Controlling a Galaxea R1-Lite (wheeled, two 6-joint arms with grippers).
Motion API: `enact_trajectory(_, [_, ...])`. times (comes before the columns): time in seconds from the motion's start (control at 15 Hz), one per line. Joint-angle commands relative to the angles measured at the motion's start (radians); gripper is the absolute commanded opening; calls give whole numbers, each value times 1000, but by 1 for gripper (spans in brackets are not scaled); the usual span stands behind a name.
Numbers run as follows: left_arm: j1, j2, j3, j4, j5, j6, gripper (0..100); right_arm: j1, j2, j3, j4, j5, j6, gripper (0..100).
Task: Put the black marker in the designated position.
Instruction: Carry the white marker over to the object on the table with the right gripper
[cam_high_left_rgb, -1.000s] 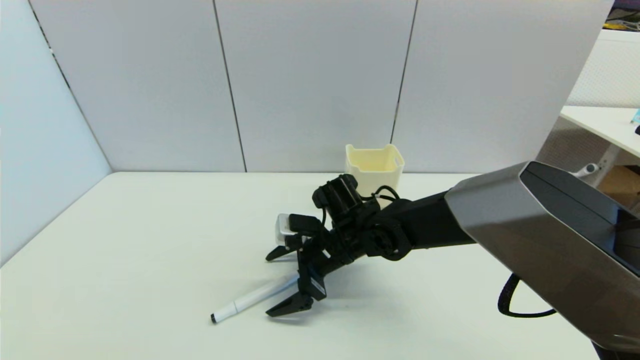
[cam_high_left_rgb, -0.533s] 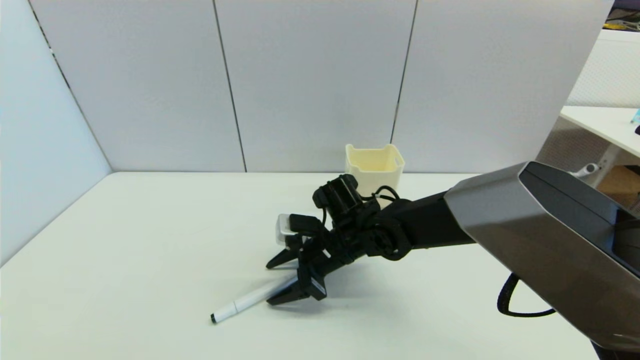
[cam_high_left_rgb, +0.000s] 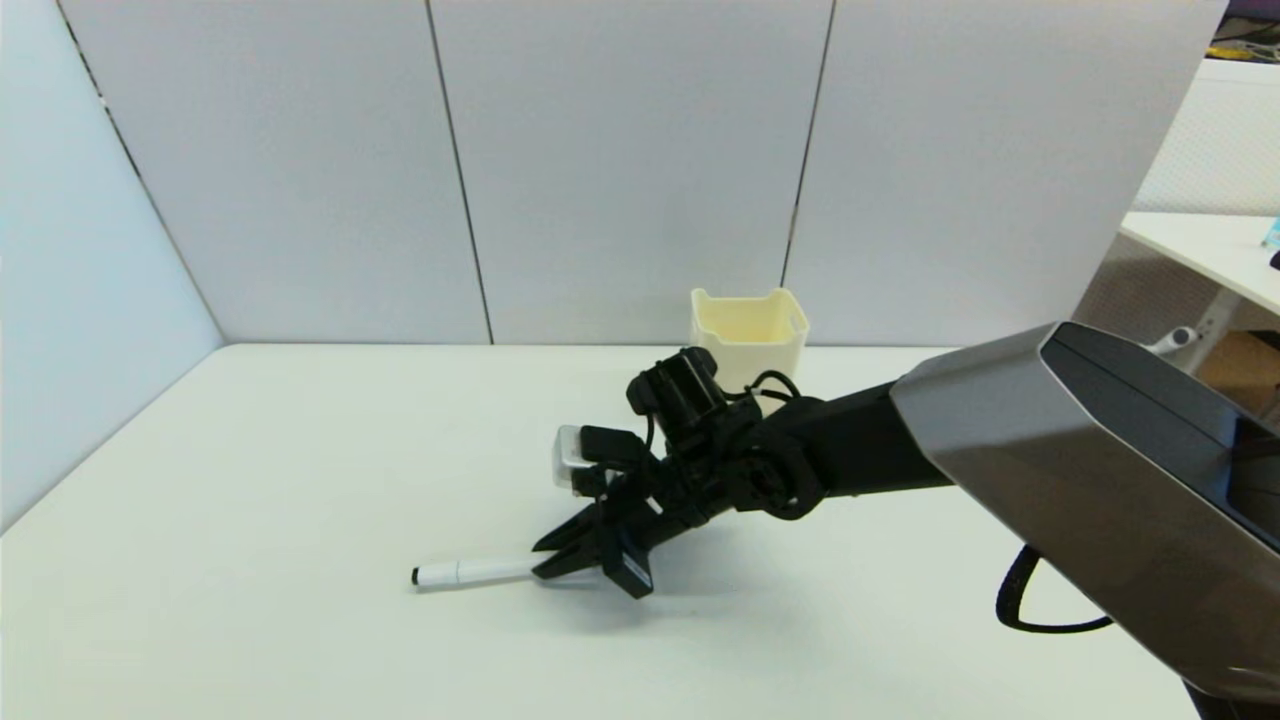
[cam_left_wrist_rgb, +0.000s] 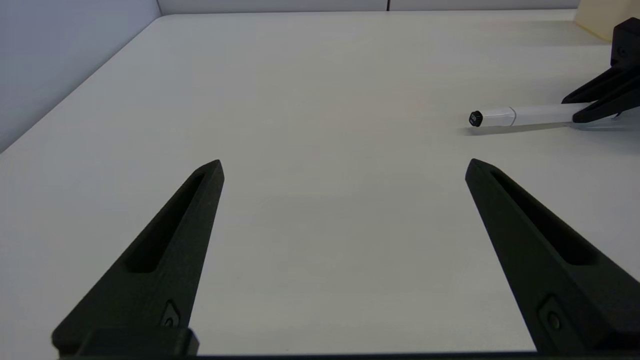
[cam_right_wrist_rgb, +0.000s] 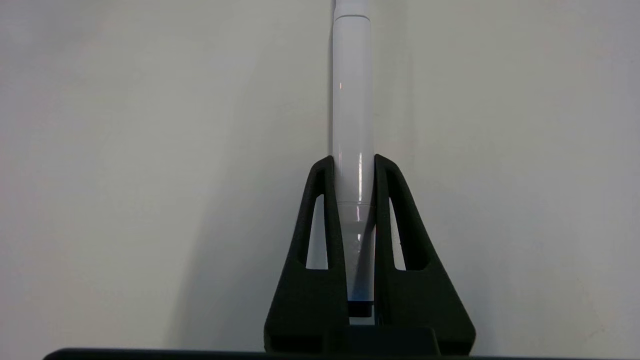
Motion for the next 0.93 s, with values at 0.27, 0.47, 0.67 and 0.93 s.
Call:
enact_trajectory(0.27, [0,1,0,0,0,1,100,-53,-118,-2,62,0,28,0])
enact_trajectory(0.47, [0,1,0,0,0,1,100,-122,-248,17,157,2,45,0])
enact_trajectory(0.67, [0,1,0,0,0,1,100,-205,-365,75,165,3,66,0])
enact_trajectory(0.93, [0,1,0,0,0,1,100,-346,-506,130,162,3,189,0])
